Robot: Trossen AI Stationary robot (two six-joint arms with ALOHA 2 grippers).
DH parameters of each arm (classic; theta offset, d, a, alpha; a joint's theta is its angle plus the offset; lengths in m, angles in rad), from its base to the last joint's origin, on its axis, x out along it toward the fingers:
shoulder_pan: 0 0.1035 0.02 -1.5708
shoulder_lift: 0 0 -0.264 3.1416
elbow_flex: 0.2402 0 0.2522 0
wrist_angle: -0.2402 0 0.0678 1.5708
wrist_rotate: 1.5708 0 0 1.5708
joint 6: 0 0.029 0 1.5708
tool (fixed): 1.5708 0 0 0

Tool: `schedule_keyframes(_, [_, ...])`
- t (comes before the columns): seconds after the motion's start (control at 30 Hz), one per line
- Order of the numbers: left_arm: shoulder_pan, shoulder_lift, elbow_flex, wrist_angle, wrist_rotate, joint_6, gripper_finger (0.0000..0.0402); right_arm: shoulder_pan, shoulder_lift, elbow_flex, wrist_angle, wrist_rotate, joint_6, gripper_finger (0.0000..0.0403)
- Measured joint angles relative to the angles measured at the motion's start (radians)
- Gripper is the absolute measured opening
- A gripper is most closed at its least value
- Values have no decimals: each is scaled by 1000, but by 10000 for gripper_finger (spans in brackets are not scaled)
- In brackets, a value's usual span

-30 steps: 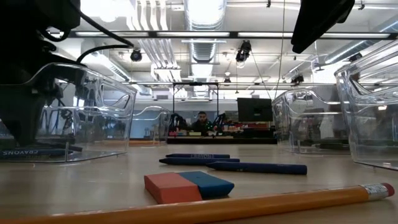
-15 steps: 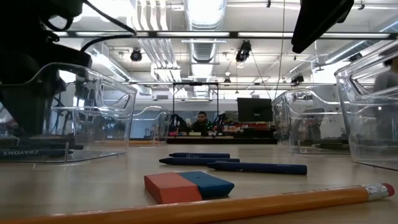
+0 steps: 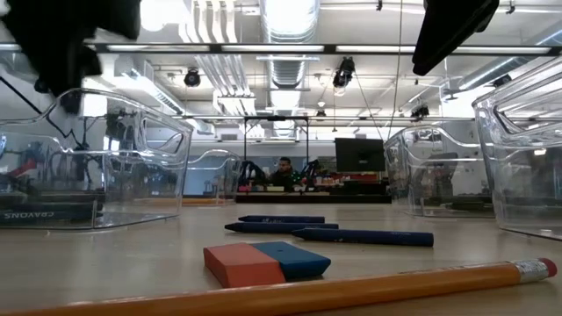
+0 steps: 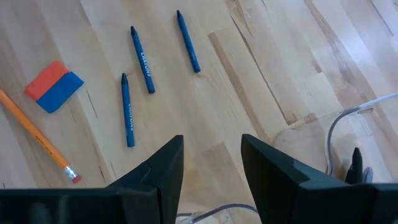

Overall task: Sort crayons/erasers/pens/pencils in bins
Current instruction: Put the blue crayon into the middle left transparent bin

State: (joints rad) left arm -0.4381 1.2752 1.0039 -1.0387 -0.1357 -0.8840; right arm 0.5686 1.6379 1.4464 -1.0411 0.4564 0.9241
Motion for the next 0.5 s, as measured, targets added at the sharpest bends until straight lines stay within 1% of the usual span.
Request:
schedule_keyframes(0.1, [0, 0, 85, 9, -97, 11, 121, 0, 0, 0, -1, 0, -23, 153])
schedule_keyframes(0.2, [0, 11, 140, 99, -194, 74, 121, 0, 0, 0, -2, 0, -49, 153])
schedule_keyframes(0.27, [0, 20, 156, 202, -205, 155, 121, 0, 0, 0, -2, 0, -58, 153])
schedule_keyframes(0.33, [0, 29, 162, 347, -205, 240, 121, 0, 0, 0, -2, -1, -58, 153])
schedule_keyframes(0.43, [-1, 46, 156, 581, -204, 402, 121, 0, 0, 0, -3, -10, -59, 153])
schedule_keyframes(0.5, [0, 73, 154, 697, -205, 516, 121, 0, 0, 0, -7, -12, -59, 153])
